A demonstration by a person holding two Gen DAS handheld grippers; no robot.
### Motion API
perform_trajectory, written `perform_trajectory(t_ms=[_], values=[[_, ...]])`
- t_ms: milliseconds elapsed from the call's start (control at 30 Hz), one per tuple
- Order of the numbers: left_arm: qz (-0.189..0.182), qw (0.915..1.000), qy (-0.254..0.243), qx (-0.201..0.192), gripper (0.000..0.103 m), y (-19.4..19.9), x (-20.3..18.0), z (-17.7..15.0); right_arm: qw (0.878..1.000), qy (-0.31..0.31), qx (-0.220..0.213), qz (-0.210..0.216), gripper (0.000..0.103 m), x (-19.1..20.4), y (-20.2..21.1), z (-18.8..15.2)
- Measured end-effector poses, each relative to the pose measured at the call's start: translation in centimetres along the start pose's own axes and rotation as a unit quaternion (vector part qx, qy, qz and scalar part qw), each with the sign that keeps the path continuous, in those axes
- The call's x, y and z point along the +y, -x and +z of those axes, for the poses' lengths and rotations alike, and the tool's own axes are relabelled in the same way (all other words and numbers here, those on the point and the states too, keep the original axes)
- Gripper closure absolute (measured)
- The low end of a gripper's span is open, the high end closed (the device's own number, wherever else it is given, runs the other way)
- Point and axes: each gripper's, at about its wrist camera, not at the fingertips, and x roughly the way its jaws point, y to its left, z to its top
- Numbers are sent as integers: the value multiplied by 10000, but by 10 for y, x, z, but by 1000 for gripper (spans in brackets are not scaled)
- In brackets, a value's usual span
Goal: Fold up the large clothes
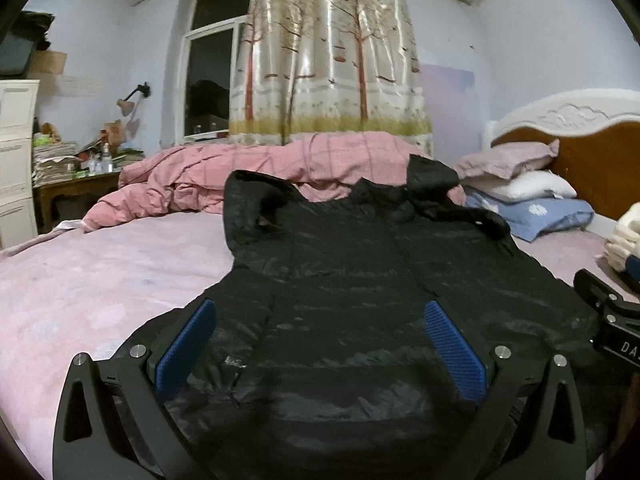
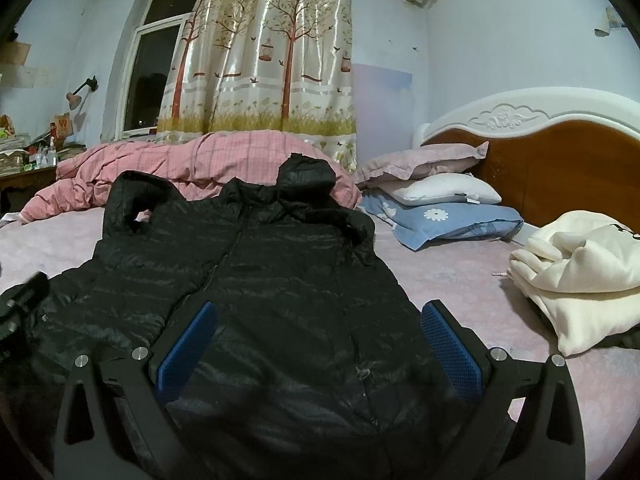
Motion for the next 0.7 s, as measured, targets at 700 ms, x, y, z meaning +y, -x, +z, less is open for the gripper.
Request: perform_trajectory(t_ms=[700], values=[[-42,9997,18,-228,0,12,-5,4,10000,-25,32,-13,1,3,1,-2]])
